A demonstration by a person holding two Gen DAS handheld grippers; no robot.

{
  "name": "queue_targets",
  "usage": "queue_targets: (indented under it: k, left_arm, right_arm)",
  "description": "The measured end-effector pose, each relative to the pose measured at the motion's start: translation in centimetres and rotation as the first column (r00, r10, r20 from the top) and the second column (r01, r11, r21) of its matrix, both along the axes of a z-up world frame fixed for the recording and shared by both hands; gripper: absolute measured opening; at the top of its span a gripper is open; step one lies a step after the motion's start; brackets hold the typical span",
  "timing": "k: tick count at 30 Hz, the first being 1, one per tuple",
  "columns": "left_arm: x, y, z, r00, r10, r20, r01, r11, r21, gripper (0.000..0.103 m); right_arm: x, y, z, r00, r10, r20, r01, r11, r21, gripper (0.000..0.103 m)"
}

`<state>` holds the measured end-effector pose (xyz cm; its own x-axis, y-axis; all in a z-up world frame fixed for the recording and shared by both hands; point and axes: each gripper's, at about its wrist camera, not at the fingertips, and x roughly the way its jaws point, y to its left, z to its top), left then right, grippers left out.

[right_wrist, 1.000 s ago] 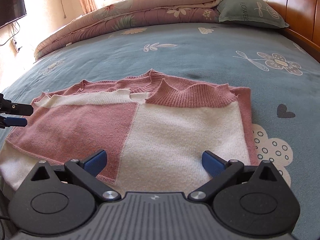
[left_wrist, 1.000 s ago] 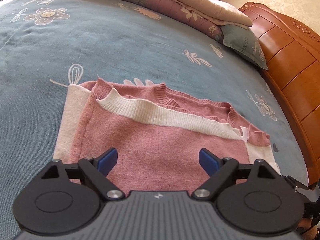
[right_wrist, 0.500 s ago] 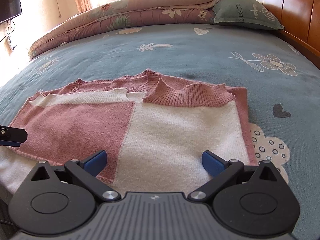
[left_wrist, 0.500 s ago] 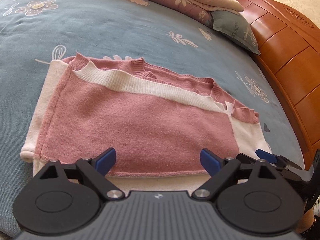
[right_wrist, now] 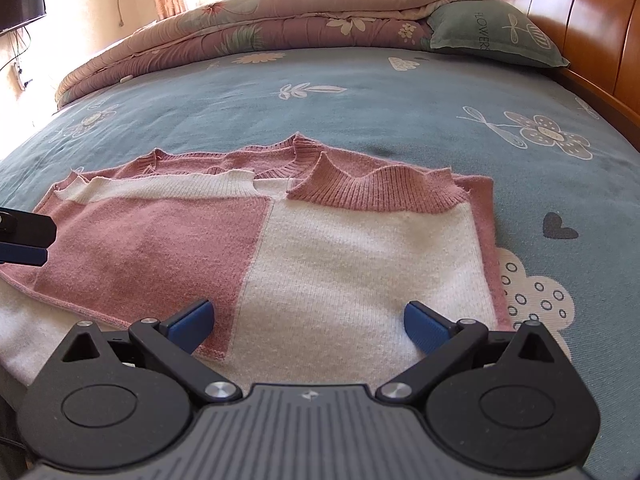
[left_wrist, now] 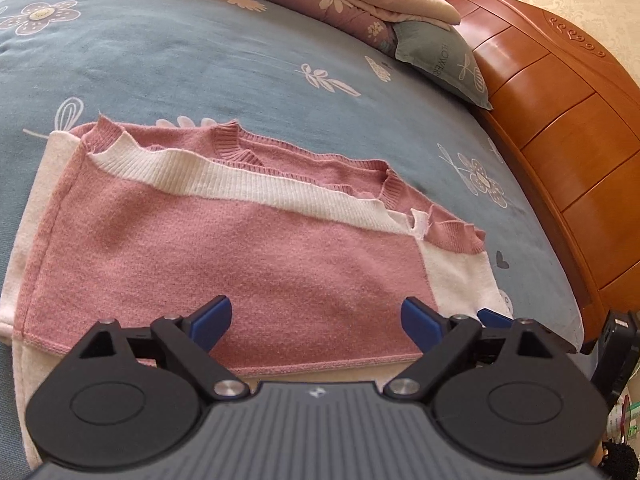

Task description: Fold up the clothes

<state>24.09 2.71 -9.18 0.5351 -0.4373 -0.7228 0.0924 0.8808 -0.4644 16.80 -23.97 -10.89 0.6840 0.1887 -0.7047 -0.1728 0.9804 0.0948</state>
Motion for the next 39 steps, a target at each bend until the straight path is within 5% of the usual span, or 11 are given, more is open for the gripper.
queue_targets:
  k: [4,10,17,20,26,32,39]
  left_arm:
    - [0.9,0.2,-0.6,0.999,0.009,-0.038,-0.010,1.000,-0.020,0.091]
    - [2.3,1.0,2.5,0.999,-0.023,0.027,0.023,1.000,-0.009,0.092]
    - [4.0,0.8,1.0,0.999,-0.024,-0.032,0.024,1.000,-0.004,0.092]
    - [2.9,1.0,2.0,0.999,-0.044,-0.010,0.044,0.999,0.016,0.092]
    - [0.1,3.1,4.4,0.999,-0.040,0.020,0.038,0.995,0.093,0.092]
    - [-1.8,6.0,5.4,0.999,0.010,0.033,-0.015,0.990,0.142,0.092]
    - [-3.7,8.5,4.9,0.999,0.045,0.031,-0.048,0.992,0.114,0.092]
  right_arm:
    - [-0.2,-0.1,0.0,1.000,0.011,0.001,-0.011,1.000,-0.008,0.103]
    - [-0.2,0.0,-0.1,1.000,0.010,0.003,-0.010,1.000,-0.013,0.103]
    - [-0.2,0.1,0.2,1.000,0.019,-0.012,-0.020,0.999,-0.026,0.103]
    - [-0.3,-0.7,1.8,0.998,0.037,-0.042,-0.034,0.996,0.080,0.103]
    - [-1.6,2.5,2.6,0.974,0.217,-0.059,-0.206,0.968,0.146,0.103]
    - [-2.5,6.0,2.6,0.912,0.397,-0.100,-0.314,0.835,0.452,0.103]
    - [-3.6,10.0,1.2,0.884,0.428,-0.188,-0.342,0.866,0.364,0.103]
